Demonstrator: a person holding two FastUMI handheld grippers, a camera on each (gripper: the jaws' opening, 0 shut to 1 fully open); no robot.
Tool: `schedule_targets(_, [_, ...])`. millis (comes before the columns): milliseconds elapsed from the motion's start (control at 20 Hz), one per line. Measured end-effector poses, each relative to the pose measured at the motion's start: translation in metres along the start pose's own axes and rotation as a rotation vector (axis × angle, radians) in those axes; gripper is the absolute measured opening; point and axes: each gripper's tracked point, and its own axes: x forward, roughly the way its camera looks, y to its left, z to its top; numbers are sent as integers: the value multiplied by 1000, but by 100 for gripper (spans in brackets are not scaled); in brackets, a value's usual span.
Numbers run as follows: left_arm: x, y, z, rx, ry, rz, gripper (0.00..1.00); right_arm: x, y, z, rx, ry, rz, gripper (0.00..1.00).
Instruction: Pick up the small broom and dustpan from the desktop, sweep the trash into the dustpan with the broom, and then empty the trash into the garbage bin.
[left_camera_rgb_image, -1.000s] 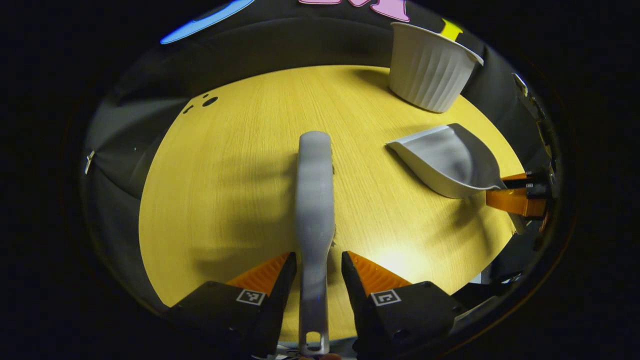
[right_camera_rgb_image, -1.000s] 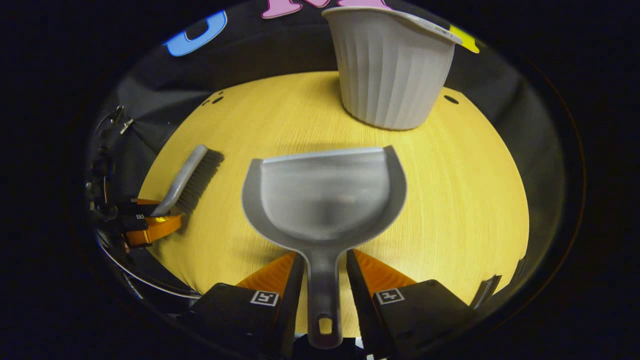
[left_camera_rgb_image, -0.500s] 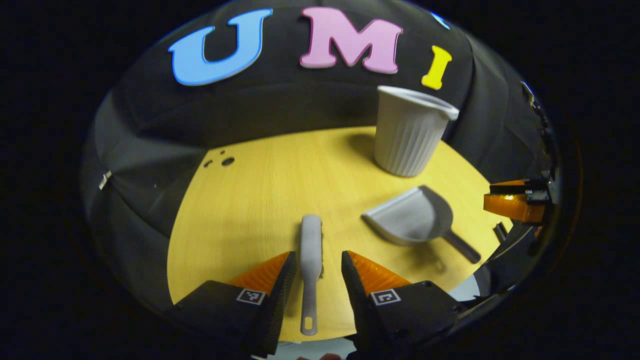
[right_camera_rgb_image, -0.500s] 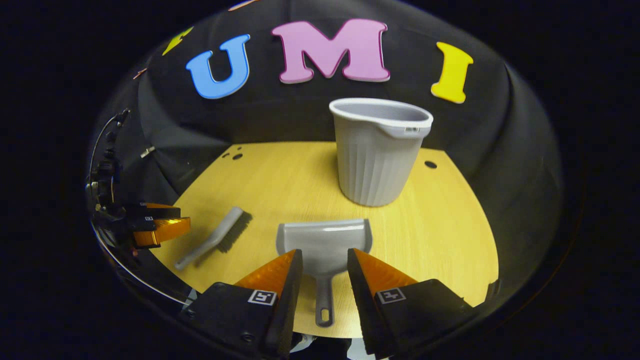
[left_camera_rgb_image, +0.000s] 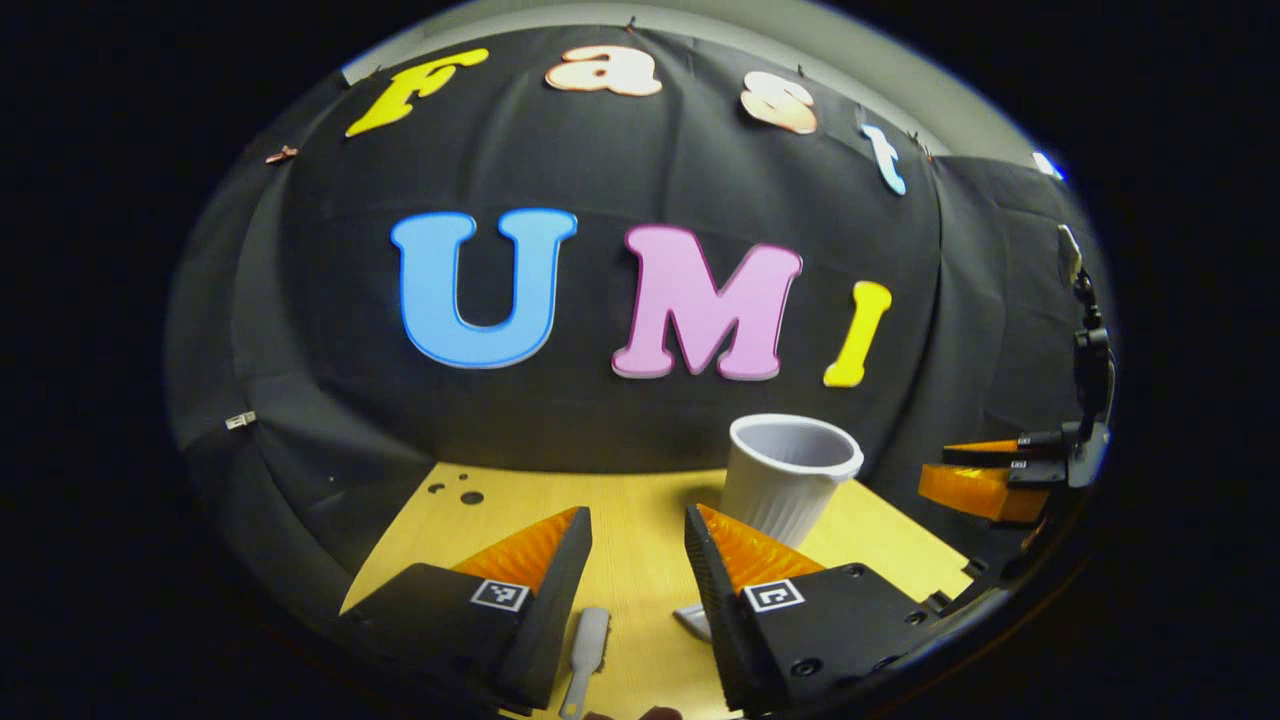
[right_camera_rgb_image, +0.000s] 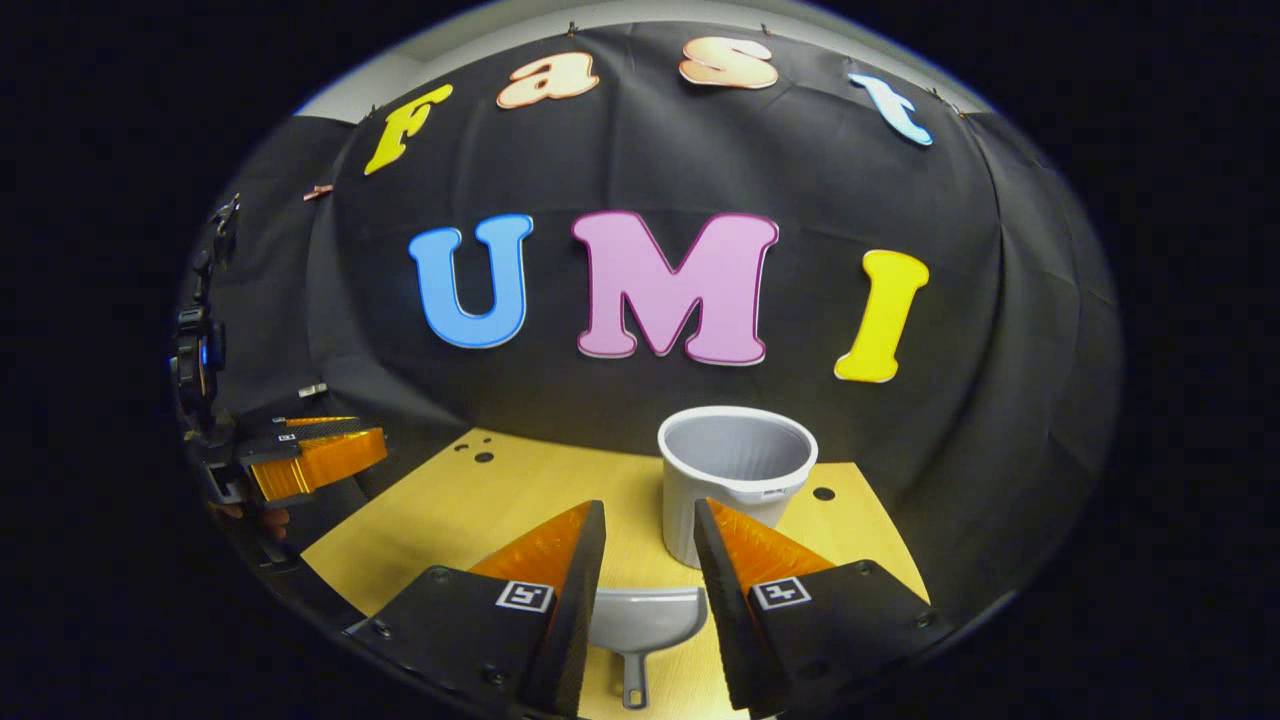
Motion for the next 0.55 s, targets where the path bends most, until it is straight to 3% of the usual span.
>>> schedule_targets(200, [-10, 1, 12, 23, -57, -15, 68, -5, -4, 9, -9, -55, -21, 58])
schedule_targets(550, [-3, 0, -7, 20, -4, -27, 69, -1, -12, -7, -6, -22, -37, 57])
